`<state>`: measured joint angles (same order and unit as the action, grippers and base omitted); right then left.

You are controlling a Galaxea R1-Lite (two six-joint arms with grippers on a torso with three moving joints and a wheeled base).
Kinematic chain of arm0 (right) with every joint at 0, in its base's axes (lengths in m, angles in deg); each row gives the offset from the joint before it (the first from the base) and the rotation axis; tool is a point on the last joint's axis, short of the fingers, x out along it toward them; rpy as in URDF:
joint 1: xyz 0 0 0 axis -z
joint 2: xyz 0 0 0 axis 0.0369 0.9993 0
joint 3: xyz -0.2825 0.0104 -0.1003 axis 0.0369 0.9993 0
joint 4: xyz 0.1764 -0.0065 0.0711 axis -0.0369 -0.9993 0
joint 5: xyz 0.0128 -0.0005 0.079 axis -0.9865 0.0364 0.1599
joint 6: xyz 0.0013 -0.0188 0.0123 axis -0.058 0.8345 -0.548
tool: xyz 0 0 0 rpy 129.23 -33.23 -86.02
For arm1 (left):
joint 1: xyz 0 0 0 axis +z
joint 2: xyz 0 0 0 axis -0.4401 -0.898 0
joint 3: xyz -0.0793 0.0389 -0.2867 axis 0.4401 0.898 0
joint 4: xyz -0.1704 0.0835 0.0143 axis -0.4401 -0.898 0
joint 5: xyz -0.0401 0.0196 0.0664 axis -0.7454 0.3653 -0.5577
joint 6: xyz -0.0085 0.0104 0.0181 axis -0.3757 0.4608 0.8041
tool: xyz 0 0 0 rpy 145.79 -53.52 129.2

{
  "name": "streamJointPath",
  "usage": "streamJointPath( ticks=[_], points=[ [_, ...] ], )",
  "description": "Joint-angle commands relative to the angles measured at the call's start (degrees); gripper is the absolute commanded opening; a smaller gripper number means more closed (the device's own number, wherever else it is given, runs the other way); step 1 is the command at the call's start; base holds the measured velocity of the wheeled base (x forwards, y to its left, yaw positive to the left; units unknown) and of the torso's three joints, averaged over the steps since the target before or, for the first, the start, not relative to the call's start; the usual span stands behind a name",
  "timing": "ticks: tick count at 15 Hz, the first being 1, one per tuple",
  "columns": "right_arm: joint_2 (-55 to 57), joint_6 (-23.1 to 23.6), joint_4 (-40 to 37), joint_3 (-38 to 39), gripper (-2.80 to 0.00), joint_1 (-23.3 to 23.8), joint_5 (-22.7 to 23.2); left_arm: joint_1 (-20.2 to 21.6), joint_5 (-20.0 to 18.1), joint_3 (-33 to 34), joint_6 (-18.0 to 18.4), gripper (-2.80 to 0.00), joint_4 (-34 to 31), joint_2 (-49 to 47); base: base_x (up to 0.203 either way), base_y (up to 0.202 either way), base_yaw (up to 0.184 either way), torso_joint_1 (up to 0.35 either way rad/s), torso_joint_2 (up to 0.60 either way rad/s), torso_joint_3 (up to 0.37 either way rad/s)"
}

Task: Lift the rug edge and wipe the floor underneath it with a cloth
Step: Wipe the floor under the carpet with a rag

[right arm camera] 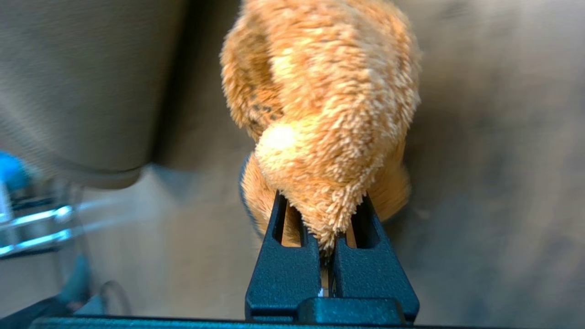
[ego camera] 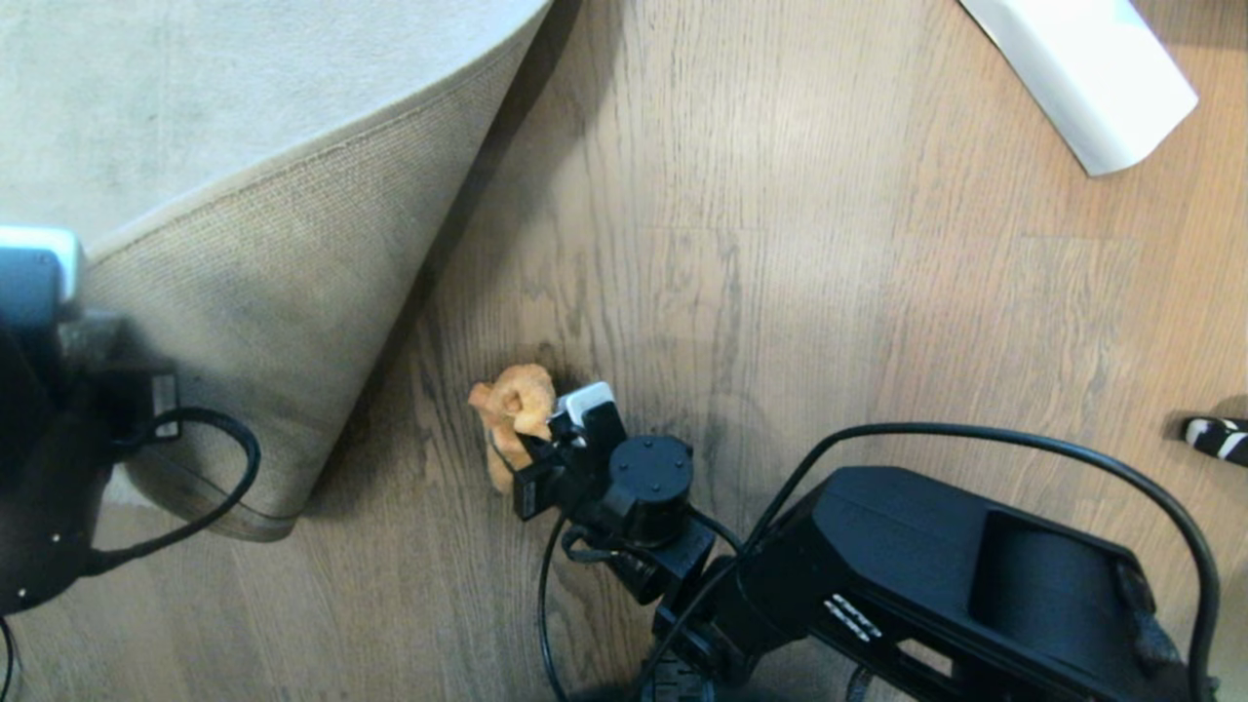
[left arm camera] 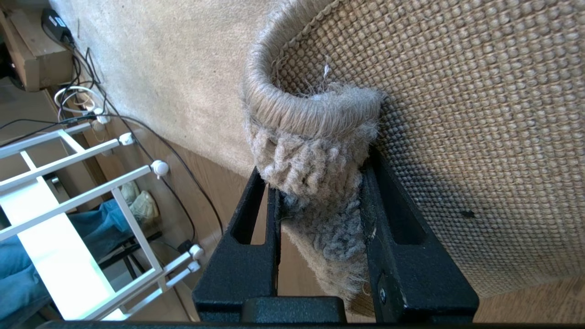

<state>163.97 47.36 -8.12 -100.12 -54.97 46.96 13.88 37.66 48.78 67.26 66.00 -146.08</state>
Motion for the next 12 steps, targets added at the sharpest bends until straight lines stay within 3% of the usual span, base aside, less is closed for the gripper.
streamJointPath(
  ticks=[1, 12],
  points=[
    [-0.02, -0.01, 0.44, -0.37, -2.80, 2.17, -0.09, 0.01, 0.34, 0.00, 0.07, -2.80, 0.23, -0.21, 0.000, 0.000, 0.000, 0.000, 0.00, 0.000],
    [-3.04, -0.01, 0.35, -2.88, -2.80, 11.10, -0.09, 0.01, 0.34, -0.09, 0.07, -2.80, 0.23, -0.18, 0.000, 0.000, 0.000, 0.000, 0.00, 0.000]
  ],
)
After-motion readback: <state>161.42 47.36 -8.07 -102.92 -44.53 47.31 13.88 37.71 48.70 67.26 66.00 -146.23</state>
